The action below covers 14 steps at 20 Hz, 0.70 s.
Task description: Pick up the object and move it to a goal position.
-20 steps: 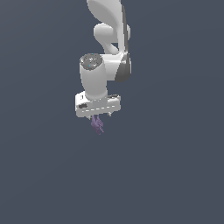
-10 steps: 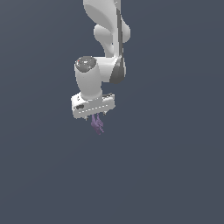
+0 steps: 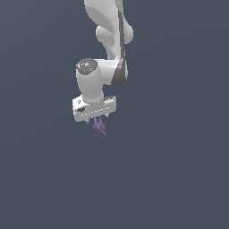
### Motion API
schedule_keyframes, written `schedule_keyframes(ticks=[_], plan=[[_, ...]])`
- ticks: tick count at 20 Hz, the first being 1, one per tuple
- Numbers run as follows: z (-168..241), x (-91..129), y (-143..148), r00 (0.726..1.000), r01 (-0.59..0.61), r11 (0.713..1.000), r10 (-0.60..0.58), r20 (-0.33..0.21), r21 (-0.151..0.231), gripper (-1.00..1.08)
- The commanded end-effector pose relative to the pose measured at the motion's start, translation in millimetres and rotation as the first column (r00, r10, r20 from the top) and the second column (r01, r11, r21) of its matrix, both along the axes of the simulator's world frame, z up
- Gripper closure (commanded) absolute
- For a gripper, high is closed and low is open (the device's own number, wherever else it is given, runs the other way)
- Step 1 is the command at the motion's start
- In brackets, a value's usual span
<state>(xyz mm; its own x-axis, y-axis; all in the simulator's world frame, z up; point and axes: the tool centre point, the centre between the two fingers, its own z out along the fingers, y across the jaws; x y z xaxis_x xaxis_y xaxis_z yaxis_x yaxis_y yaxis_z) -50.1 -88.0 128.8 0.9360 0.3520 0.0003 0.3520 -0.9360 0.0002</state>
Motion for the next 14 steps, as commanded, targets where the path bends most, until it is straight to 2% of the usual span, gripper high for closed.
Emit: schedule_keyframes(ticks=[1, 9, 14], plan=[[-6, 0, 0, 1.000, -0.001, 1.000, 0.001, -0.001, 0.000, -0.92], [-41, -2, 0, 1.000, -0.003, 1.000, 0.003, 0.000, 0.000, -0.92], [-48, -1, 0, 1.000, -0.004, 1.000, 0.004, 0.000, 0.000, -0.92]])
